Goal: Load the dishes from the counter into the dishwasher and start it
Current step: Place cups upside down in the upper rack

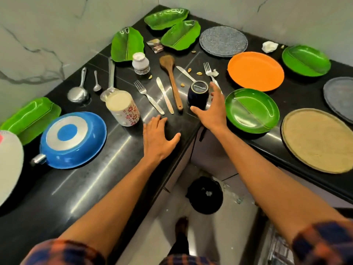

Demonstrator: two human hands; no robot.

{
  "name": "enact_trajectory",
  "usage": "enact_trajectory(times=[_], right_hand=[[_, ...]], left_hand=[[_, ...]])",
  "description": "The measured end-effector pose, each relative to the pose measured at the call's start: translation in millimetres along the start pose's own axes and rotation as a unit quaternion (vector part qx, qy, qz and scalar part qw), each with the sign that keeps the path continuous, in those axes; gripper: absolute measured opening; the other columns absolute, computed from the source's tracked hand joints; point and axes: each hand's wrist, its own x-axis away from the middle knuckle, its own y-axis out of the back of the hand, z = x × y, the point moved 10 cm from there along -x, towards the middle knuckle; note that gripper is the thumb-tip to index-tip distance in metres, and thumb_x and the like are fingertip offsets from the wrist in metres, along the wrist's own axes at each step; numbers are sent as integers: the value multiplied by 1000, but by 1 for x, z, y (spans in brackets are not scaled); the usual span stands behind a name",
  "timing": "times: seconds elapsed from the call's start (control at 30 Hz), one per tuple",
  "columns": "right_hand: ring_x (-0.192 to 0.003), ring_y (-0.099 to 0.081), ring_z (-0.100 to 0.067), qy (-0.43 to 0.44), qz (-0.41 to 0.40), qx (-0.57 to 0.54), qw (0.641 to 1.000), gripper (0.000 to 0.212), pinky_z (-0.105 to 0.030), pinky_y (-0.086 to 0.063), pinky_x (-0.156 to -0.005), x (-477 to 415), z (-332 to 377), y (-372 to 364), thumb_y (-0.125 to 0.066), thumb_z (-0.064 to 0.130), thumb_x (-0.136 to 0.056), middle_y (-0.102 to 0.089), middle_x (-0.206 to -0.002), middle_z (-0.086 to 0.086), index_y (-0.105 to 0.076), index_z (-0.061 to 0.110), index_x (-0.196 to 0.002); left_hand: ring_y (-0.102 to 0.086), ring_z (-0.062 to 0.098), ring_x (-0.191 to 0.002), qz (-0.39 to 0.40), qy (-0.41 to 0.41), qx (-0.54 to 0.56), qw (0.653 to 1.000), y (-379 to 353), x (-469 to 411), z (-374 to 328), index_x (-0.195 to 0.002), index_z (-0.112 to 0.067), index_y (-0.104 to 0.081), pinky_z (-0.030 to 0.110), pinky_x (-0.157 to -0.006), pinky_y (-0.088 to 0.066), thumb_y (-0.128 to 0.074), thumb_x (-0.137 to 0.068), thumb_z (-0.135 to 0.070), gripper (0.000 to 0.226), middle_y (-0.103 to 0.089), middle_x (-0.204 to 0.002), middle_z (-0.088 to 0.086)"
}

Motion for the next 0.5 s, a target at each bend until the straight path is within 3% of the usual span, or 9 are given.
enact_trajectory(times=[0.2, 0.37, 0.5], right_hand=[[-138, -43, -19, -1, -5, 22, 1000, 106, -31, -35, -113, -19, -9, -19, -89, 46, -64, -47, -149, 1, -35, 25, -152], [-140, -43, -20, -1, 3, 34, 999, 109, -36, -39, -111, -27, -10, -26, -86, 53, -67, -46, -153, 4, -26, 32, -156], [-129, -52, -12, -1, -12, 33, 999, 94, -35, -46, -106, -31, -6, -18, -89, 47, -64, -56, -140, 12, -43, 33, -145]], left_hand=[[-22, 20, -149, -10, 6, -34, 999, -6, -1, 0, -143, -24, -45, 46, -125, -8, -50, -84, -66, 72, -34, -156, 2], [-22, 20, -148, -8, 11, -44, 999, -6, -2, 0, -142, -25, -45, 47, -125, -9, -49, -85, -66, 71, -34, -156, 2], [-22, 21, -149, -3, 14, -46, 999, -6, -3, 0, -142, -25, -45, 47, -125, -8, -49, -85, -66, 70, -33, -156, 2]])
